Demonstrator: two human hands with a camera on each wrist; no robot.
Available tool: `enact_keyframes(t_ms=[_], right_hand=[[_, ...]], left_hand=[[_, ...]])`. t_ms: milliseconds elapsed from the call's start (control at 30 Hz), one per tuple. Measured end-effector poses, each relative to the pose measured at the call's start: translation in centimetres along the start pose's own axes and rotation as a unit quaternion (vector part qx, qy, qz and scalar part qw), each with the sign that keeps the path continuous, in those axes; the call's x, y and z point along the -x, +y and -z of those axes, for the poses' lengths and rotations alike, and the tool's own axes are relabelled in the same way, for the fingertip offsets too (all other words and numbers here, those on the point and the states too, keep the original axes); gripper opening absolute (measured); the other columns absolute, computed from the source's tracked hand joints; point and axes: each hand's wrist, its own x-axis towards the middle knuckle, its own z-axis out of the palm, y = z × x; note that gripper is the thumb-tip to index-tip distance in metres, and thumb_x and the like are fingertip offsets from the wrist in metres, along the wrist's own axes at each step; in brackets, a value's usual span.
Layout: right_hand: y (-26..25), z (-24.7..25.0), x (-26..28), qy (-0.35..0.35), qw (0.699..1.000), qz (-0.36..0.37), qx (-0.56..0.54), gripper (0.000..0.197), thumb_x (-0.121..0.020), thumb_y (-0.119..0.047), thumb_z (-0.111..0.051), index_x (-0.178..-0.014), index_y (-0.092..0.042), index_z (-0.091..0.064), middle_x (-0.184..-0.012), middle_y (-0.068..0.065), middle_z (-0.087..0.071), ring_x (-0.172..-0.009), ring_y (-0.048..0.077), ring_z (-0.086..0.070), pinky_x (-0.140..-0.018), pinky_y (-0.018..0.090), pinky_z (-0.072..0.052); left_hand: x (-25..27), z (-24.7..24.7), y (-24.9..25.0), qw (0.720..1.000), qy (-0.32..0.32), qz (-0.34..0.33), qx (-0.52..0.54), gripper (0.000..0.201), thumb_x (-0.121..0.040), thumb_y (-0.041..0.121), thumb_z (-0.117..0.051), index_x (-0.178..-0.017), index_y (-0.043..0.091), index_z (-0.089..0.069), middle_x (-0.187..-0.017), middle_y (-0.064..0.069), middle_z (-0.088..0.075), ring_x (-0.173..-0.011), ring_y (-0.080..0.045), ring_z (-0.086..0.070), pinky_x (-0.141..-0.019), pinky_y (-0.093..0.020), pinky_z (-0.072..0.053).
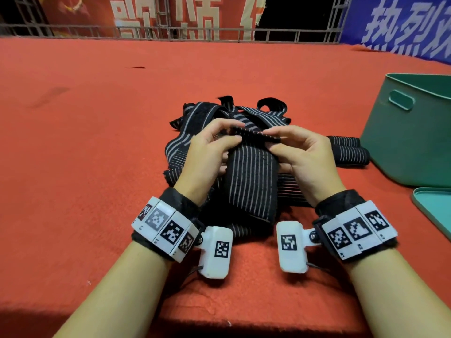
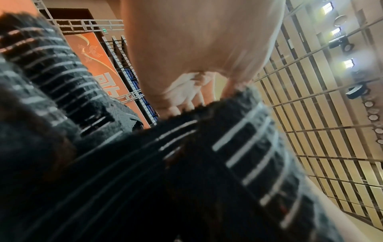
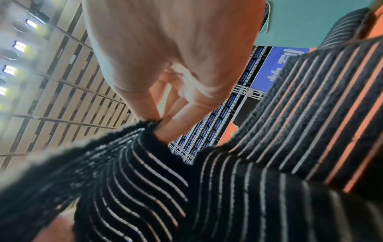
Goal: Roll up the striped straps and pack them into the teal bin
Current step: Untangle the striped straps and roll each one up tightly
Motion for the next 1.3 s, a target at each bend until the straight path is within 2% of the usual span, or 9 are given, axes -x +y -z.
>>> enact_keyframes(t_ms=[133,267,367,567,733,900,1067,1233,1300], right_hand=[[0.0,0.1,0.0,0.006,1.000,-0.005,0.020,0.026,-0.089,0.011,-0.063,-0.098,-0.008,-0.079,-0.097,0.008,-0.078,-0.083,0.017,-0.072,-0.059,0.025,-0.056],[-0.1,-0.1,-0.4,0.003,0.999,-0.046,0.016,0.029,-0.092,0.007,-0.059,-0.102,-0.013,-0.079,-0.104,0.007,-0.079,-0.089,0.019,-0.075,-0.067,0.028,-0.058],[-0.4,-0.4,-0.6,-0.008,0.997,-0.076,-0.018,0.024,-0.095,-0.005,-0.061,-0.107,-0.020,-0.077,-0.108,0.005,-0.078,-0.097,0.021,-0.075,-0.080,0.033,-0.060],[-0.3,-0.5,0.2,-0.030,0.998,-0.063,0.008,0.016,-0.096,-0.016,-0.069,-0.111,-0.014,-0.075,-0.106,0.005,-0.078,-0.097,0.016,-0.075,-0.072,0.026,-0.058],[-0.3,-0.6,0.2,0.019,0.998,-0.052,0.003,0.018,-0.095,-0.007,-0.069,-0.111,-0.011,-0.074,-0.095,0.005,-0.077,-0.080,0.018,-0.074,-0.055,0.023,-0.055],[-0.4,-0.9,0.1,0.048,0.997,-0.058,-0.032,0.019,-0.094,0.000,-0.067,-0.109,-0.008,-0.074,-0.085,0.005,-0.074,-0.063,0.010,-0.069,-0.046,0.018,-0.048],[-0.2,-1.0,0.0,0.042,0.997,-0.058,-0.036,0.019,-0.096,-0.001,-0.065,-0.109,-0.010,-0.074,-0.089,0.004,-0.073,-0.061,0.006,-0.067,-0.044,0.014,-0.045],[0.3,-0.9,-0.2,0.033,0.998,-0.050,0.008,0.017,-0.098,-0.006,-0.063,-0.107,-0.015,-0.073,-0.089,-0.004,-0.075,-0.073,0.008,-0.069,-0.061,0.021,-0.052],[0.0,-1.1,-0.1,0.018,0.998,-0.066,0.016,0.018,-0.101,-0.015,-0.058,-0.111,-0.019,-0.073,-0.089,-0.005,-0.074,-0.069,0.006,-0.067,-0.057,0.020,-0.050]], left_hand=[[0.1,-0.2,-0.2,0.999,0.016,0.038,-0.003,0.023,-0.098,0.036,-0.065,-0.092,0.016,-0.071,-0.080,-0.001,-0.066,-0.063,-0.011,-0.061,-0.050,-0.022,-0.042],[-0.2,0.0,-0.8,0.999,0.034,-0.007,-0.011,0.012,-0.096,0.018,-0.069,-0.105,0.013,-0.076,-0.095,0.001,-0.074,-0.090,-0.010,-0.069,-0.083,-0.030,-0.056],[-0.5,0.2,-0.8,0.999,0.031,-0.018,0.006,0.020,-0.096,0.009,-0.068,-0.115,0.013,-0.072,-0.095,0.003,-0.076,-0.091,-0.009,-0.071,-0.077,-0.026,-0.057],[-0.2,0.6,-0.6,0.998,0.031,-0.051,-0.021,0.021,-0.094,0.001,-0.069,-0.111,0.012,-0.073,-0.104,-0.004,-0.078,-0.100,-0.013,-0.074,-0.084,-0.025,-0.056],[-0.1,0.2,-0.4,0.996,0.033,-0.072,-0.047,0.018,-0.095,0.004,-0.069,-0.112,0.009,-0.071,-0.094,-0.008,-0.075,-0.088,-0.011,-0.071,-0.077,-0.027,-0.057],[0.1,-0.1,0.1,1.000,0.010,0.012,-0.003,0.018,-0.101,0.027,-0.062,-0.095,0.012,-0.070,-0.071,0.010,-0.064,-0.055,-0.003,-0.056,-0.048,-0.014,-0.040],[-0.1,0.1,-0.3,1.000,0.000,-0.019,0.016,0.016,-0.099,0.015,-0.065,-0.112,0.009,-0.072,-0.094,-0.001,-0.073,-0.081,-0.011,-0.070,-0.065,-0.021,-0.053],[-0.3,0.4,-0.7,0.999,0.000,-0.052,-0.006,0.012,-0.098,0.010,-0.066,-0.108,0.012,-0.073,-0.101,-0.007,-0.074,-0.091,-0.016,-0.072,-0.080,-0.030,-0.056],[-0.3,0.5,-0.7,0.999,0.008,-0.052,-0.008,0.011,-0.098,0.010,-0.067,-0.105,0.014,-0.073,-0.098,-0.003,-0.072,-0.088,-0.014,-0.069,-0.078,-0.030,-0.055]])
